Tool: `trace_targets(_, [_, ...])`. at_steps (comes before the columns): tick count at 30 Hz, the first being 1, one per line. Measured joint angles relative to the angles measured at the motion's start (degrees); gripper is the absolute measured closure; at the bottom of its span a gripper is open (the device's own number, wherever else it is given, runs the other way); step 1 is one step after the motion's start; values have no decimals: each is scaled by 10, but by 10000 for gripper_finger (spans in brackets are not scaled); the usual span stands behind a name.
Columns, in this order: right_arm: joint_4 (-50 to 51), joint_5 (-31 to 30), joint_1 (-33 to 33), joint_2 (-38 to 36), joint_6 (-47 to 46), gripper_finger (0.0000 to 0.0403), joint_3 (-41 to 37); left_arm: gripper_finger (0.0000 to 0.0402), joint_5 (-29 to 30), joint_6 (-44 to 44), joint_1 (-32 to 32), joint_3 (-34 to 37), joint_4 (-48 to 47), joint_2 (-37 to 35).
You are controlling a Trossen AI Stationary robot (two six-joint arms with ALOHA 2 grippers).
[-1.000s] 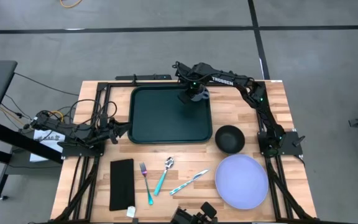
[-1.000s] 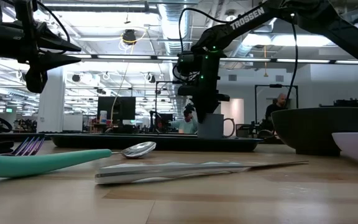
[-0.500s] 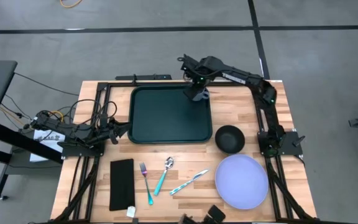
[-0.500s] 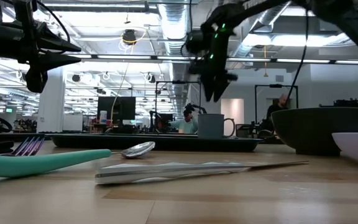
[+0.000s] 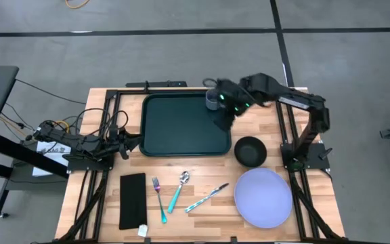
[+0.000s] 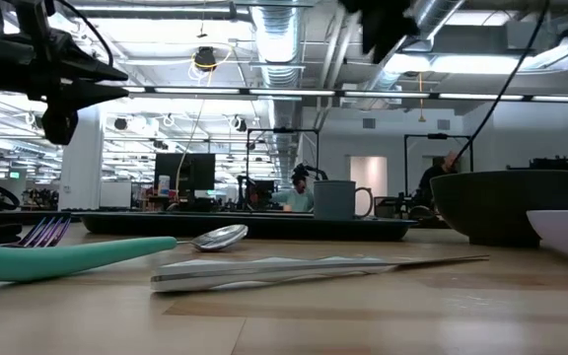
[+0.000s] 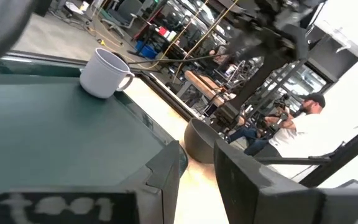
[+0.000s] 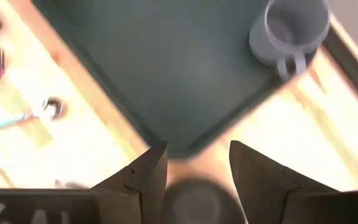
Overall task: Set up tray
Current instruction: Put the purple plate on the black serving tray to the bottom left of the gray mug
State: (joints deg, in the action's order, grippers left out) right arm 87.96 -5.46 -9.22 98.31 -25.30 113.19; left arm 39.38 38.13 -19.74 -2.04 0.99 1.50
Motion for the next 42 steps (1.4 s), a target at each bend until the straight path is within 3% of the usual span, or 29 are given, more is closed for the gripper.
trace_targets(3, [17,-20,55,-19,-75,238,-11,315,5,-24,0,0,0,0])
trace_targets(9, [5,-20,166,-75,-298,238,-125,315,40,-41,0,0,-1,0])
trace_targets(14, [-68,1,271,-103,-508,241,-244,315,48,-52,0,0,-4,0])
trace_targets(20, [-208,55,360,-72,-654,243,-312,315,51,-61,0,0,-5,0])
trace_targets(26, [-281,104,408,6,-718,244,-313,315,62,-61,0,0,-9,0])
trace_targets(30, [-309,85,428,39,-751,243,-313,315,66,-61,0,0,-9,0])
trace_targets(42, [-264,81,457,79,-766,255,-315,315,65,-51,0,0,-10,11])
